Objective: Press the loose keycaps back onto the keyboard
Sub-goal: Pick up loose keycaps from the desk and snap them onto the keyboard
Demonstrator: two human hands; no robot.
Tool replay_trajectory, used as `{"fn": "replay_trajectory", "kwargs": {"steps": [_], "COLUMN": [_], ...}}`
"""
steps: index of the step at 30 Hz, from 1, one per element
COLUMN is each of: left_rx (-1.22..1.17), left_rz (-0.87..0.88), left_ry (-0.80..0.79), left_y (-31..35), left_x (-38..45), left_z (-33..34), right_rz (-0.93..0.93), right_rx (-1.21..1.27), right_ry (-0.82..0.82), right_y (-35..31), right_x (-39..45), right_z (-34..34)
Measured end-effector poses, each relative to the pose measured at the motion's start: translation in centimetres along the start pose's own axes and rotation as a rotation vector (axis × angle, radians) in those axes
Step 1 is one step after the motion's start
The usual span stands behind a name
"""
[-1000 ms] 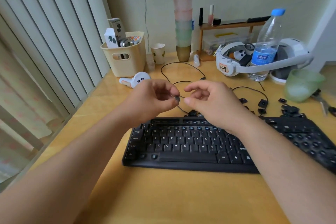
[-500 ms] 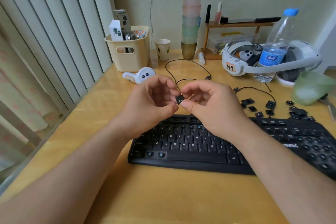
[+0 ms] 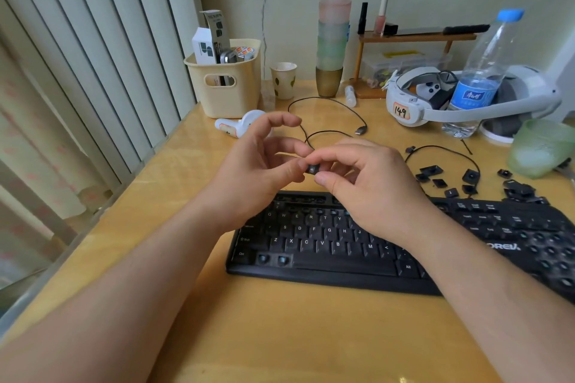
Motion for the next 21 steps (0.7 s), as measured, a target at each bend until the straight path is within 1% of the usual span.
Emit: {"fn": "replay_trajectory", "kwargs": {"steps": [4, 8, 11, 15, 21], "left_rx": [-0.041, -0.088, -0.031, 0.045, 0.036], "left_rz": [-0.019, -0.058, -0.070, -0.063, -0.092], "left_ry": [0.002, 0.000, 0.006, 0.009, 0.013], "left_y": [-0.12, -0.28, -0.22, 0.07, -0.05], "left_x": [0.07, 0.06, 0.03, 0.00, 0.14], "left_z": [-0.07, -0.18, -0.30, -0.28, -0.36], "right_rz": [0.052, 0.034, -0.035, -0.146, -0.082], "right_rx": [-0.037, -0.042, -0.082, -0.210, -0.219], "right_ry": [0.009, 0.042, 0.027, -0.003, 0.036], "right_y": [0.24, 0.16, -0.19, -0.38, -0.36], "right_x": [-0.02, -0.10, -0.15, -0.07, -0.08], "right_z": [-0.07, -0.23, -0.23, -0.13, 0.02]}}
Point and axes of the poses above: each hand's wrist, its own x-axis towards the middle knuckle, its own z-axis out of the palm, y = z × x, the point moved 3 cm from there along x, towards the middle knuckle, and after that the axes turned 2 degrees about y, right-handed, at the moved point
